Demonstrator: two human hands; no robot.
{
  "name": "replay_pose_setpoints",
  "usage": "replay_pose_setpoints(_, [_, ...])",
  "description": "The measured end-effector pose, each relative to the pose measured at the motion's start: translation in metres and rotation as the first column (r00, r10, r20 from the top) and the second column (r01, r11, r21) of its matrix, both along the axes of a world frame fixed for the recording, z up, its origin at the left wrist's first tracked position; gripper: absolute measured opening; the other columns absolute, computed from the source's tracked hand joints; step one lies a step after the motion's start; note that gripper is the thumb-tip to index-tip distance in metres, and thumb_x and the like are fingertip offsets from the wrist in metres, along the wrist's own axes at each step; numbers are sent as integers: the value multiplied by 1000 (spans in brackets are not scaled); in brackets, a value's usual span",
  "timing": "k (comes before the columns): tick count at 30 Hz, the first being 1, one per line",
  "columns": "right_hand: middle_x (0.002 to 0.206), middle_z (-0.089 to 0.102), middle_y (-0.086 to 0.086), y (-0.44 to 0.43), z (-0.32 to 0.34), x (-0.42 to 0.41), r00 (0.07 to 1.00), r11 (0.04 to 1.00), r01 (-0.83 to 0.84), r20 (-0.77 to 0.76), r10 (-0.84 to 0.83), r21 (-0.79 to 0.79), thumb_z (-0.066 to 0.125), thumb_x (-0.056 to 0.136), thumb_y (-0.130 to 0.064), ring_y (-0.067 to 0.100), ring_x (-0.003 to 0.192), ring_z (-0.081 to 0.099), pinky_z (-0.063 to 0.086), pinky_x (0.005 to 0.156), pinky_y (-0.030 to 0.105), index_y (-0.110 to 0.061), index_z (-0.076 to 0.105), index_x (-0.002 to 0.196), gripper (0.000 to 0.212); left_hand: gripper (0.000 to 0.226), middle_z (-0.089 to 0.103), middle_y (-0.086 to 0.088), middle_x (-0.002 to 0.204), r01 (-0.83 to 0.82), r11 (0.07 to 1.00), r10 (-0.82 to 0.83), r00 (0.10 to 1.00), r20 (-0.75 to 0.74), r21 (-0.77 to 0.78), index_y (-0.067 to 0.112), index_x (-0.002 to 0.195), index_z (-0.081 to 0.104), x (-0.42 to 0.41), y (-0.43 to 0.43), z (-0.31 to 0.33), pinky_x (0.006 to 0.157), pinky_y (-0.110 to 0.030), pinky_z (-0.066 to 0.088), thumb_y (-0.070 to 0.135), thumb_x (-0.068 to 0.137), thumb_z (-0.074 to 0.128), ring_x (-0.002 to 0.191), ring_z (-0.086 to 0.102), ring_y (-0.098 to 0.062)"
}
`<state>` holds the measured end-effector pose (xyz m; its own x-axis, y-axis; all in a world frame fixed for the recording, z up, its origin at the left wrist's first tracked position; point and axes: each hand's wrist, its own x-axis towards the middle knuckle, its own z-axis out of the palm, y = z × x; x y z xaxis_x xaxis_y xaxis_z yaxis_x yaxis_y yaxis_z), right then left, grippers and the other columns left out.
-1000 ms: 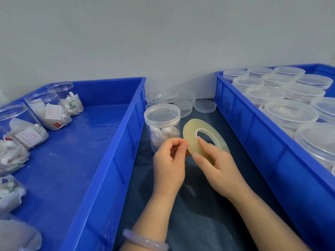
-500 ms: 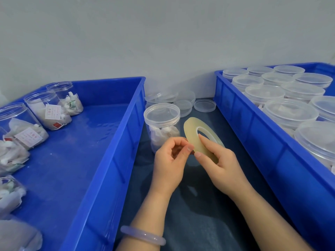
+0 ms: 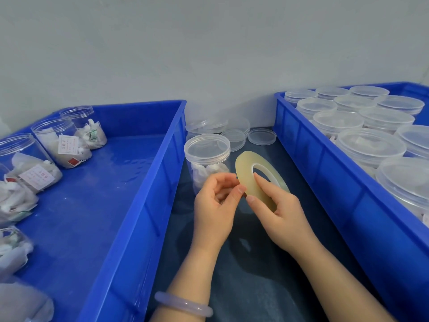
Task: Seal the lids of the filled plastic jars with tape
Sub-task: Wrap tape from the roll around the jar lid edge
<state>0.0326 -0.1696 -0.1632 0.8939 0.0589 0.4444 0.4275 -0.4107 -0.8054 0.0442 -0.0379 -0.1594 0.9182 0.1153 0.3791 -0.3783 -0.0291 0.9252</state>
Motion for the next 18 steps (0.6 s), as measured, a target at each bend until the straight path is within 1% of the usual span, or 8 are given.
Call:
replay_pose_setpoints(3, [98, 61, 23, 1, 0, 0, 1000, 998, 14, 2, -14, -58, 57, 86, -30, 20, 103, 42, 41, 77, 32, -2, 61, 109, 37, 29, 72, 21, 81, -75, 997, 74, 996, 41, 33, 32, 86, 70, -3, -1, -1, 72, -9, 49, 3, 83, 69, 81, 68, 3])
replay_pose_setpoints(7, [106, 65, 16, 1, -1, 0, 998, 988, 52, -17, -55, -142, 54, 86, -40, 16, 106, 41, 41, 71, 20, -9, 60, 124, 49, 26, 66, 19, 74, -232, 943, 194, 966, 171, 239, 31, 81, 63, -4, -2, -2, 67, -5, 45, 7, 89, 63, 76, 63, 6])
replay_pose_setpoints(10, [104, 64, 15, 3, -1, -1, 997, 987, 74, -9, -76, -140, 50, 84, -43, 17, 107, 40, 45, 78, 36, -10, 62, 117, 48, 15, 57, 18, 79, -205, 909, 136, 969, 207, 363, 21, 88, 56, -3, -1, -1, 67, -3, 42, 7, 94, 55, 81, 57, 11])
replay_pose_setpoints(12, [102, 65, 9, 4, -1, 0, 994, 987, 108, 2, -109, -121, 50, 85, -45, 17, 103, 46, 47, 79, 42, -13, 60, 116, 46, 17, 57, 14, 80, -110, 926, 66, 989, 131, 362, 19, 86, 53, -2, 1, 0, 67, -4, 42, 6, 96, 49, 78, 57, 11])
replay_pose_setpoints(13, [101, 65, 1, 2, -2, 2, 992, 983, 129, 0, -130, -131, 50, 86, -47, 14, 99, 51, 46, 79, 41, -17, 56, 124, 48, 18, 58, 11, 78, -47, 942, 27, 998, 63, 332, 19, 84, 53, -2, 1, 1, 67, -6, 43, 7, 97, 47, 75, 58, 8])
replay_pose_setpoints(15, [103, 57, -13, -1, -3, 6, 990, 976, 136, -21, -142, -172, 52, 88, -44, 6, 96, 53, 44, 80, 32, -30, 39, 143, 58, 19, 60, 7, 73, 86, 974, -70, 994, -82, 210, 16, 84, 54, -4, 1, 2, 72, -13, 48, 7, 98, 45, 71, 60, 2])
replay_pose_setpoints(17, [108, 53, -19, -5, -4, 7, 995, 980, 92, -25, -98, -178, 53, 91, -39, 0, 100, 50, 42, 82, 24, -40, 30, 145, 59, 15, 62, 8, 70, 150, 982, -131, 979, -155, 117, 14, 85, 56, -4, 1, 1, 77, -24, 53, 9, 97, 48, 73, 63, -6])
replay_pose_setpoints(18, [109, 51, -22, -6, -4, 7, 997, 981, 72, -17, -76, -179, 53, 92, -37, -6, 102, 46, 39, 83, 17, -41, 31, 145, 58, 12, 64, 8, 72, 146, 982, -127, 980, -152, 123, 15, 85, 57, -4, 2, 0, 78, -26, 54, 12, 95, 53, 76, 64, -9])
